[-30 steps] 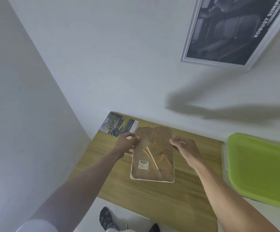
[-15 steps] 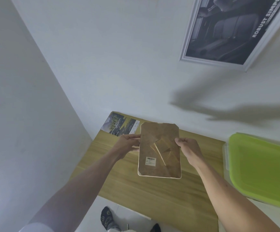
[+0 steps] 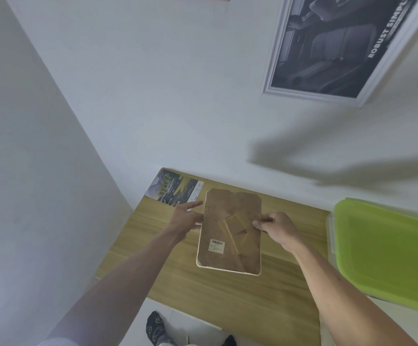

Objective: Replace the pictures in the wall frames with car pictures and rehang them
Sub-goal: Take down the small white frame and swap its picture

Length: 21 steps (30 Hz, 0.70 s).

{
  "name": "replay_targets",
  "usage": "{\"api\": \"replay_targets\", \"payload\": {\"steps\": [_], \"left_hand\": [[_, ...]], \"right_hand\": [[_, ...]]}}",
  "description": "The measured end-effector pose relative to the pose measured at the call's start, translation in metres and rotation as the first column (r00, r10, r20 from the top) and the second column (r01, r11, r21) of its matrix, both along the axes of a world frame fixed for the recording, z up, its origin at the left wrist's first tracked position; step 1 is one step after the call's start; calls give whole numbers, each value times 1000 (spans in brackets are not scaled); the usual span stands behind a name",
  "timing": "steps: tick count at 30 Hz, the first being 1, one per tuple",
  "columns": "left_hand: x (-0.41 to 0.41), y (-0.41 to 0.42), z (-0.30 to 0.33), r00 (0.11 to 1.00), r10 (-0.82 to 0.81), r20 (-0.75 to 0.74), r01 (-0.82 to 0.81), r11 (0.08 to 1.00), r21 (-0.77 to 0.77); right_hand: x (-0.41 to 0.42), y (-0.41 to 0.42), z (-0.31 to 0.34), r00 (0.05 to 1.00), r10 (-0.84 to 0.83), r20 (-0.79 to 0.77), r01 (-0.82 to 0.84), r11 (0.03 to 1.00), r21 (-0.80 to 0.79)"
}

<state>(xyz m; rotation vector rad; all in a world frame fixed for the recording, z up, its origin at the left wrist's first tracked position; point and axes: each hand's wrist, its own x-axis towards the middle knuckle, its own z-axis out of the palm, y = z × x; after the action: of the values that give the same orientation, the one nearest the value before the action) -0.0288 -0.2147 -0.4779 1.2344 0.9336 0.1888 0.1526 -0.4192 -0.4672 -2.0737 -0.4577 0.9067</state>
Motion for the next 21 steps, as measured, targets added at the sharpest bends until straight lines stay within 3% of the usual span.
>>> {"api": "replay_targets", "payload": {"steps": [5,14,21], "left_hand": [[6,-1,1,1000,-17,-26,17,1000,20],[5,8,-7,998,-31,-56,35,998,59],[-2,14,-8,997,48,-58,-46,998,41]], "right_hand": [[-5,3,-2,987,40,155,-23,994,-111],[-5,3,2,998,-6,-59,5,1000,-13],[3,-3,14,979,-45,-199,57,997,55]]}}
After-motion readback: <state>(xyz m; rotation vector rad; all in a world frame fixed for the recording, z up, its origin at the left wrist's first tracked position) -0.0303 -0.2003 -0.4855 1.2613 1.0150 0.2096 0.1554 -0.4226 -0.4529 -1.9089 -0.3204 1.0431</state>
